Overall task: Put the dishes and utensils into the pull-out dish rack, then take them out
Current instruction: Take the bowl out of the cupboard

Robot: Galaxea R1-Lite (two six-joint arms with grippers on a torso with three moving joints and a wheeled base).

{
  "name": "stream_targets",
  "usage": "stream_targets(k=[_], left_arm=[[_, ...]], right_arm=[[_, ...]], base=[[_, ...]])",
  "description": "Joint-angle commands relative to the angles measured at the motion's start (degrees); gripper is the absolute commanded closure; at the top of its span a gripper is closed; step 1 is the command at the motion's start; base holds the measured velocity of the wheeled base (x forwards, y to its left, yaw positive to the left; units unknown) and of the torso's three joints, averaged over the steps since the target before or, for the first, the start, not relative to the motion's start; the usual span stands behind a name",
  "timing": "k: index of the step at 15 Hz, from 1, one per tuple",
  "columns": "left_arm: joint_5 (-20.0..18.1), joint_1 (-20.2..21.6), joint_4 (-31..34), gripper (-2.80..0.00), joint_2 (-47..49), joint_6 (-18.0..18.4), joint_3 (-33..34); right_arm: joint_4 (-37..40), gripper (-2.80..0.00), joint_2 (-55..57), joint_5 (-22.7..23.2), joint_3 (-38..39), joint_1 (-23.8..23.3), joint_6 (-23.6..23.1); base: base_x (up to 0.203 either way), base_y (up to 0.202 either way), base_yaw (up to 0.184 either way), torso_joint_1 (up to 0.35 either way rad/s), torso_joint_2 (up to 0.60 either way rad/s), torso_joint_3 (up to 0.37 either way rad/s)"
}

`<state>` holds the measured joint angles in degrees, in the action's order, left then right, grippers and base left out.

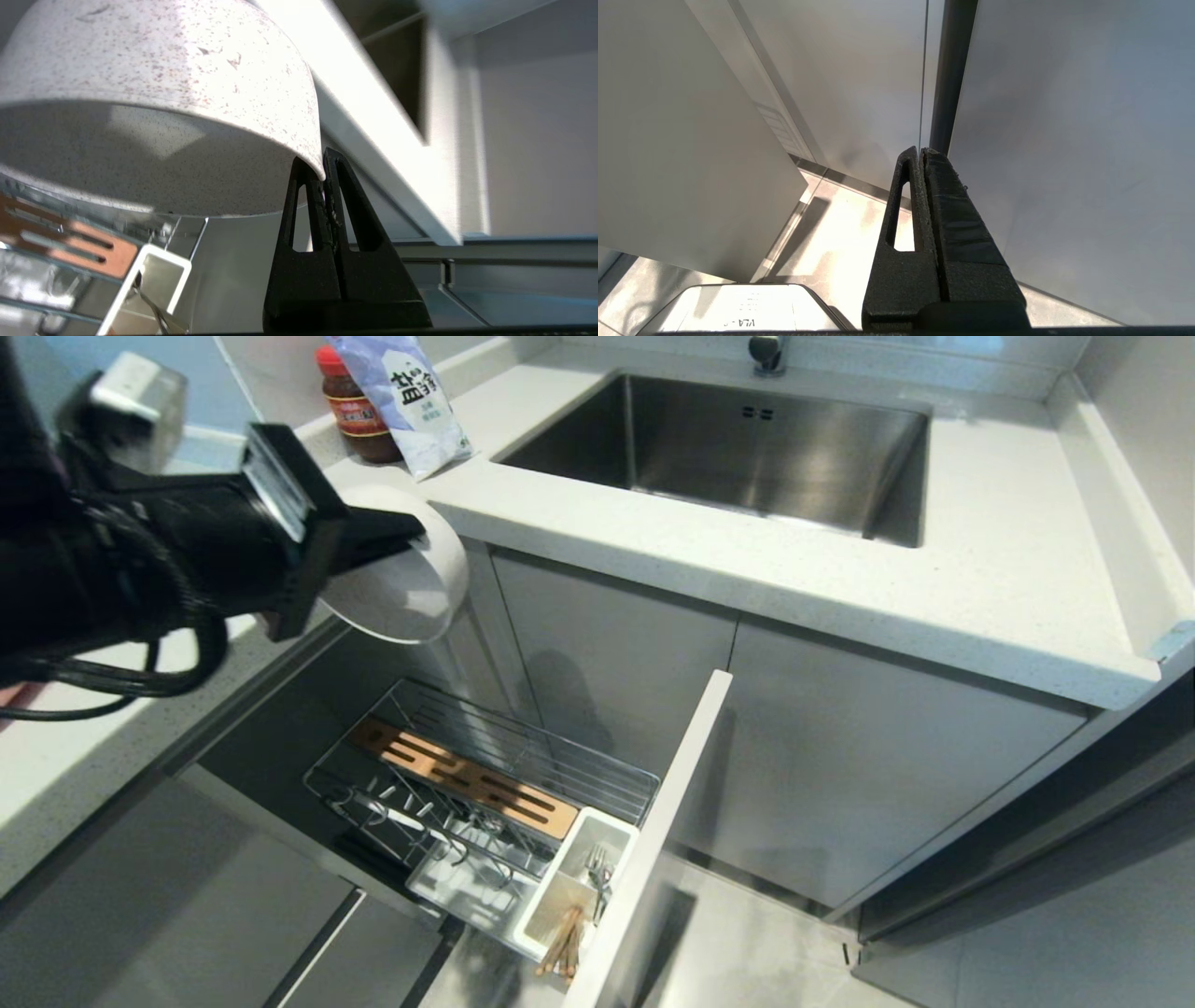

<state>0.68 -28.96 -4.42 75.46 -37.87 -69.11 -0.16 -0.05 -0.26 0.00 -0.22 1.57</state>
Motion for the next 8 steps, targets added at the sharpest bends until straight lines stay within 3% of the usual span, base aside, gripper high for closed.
stream_targets(k=[1, 5, 8], left_arm=[[-1.87, 4.99, 1.18, 0.0, -9.35, 2.87, -1.2], [-15.03, 23.19, 2.42, 0.0, -15.02, 5.78, -3.48], [-27.27, 42.06, 4.57, 0.0, -17.78, 7.8, -5.68]], right_arm=[[-0.02, 0.0, -0.13, -0.01, 0.09, -0.04, 0.02], [-0.02, 0.0, -0.13, -0.01, 0.09, -0.03, 0.02], [-0.02, 0.0, -0.13, -0.01, 0.09, -0.04, 0.02]], base=[[0.0, 0.0, 0.0, 0.0, 0.0, 0.0], [0.0, 0.0, 0.0, 0.0, 0.0, 0.0], [0.0, 0.0, 0.0, 0.0, 0.0, 0.0]])
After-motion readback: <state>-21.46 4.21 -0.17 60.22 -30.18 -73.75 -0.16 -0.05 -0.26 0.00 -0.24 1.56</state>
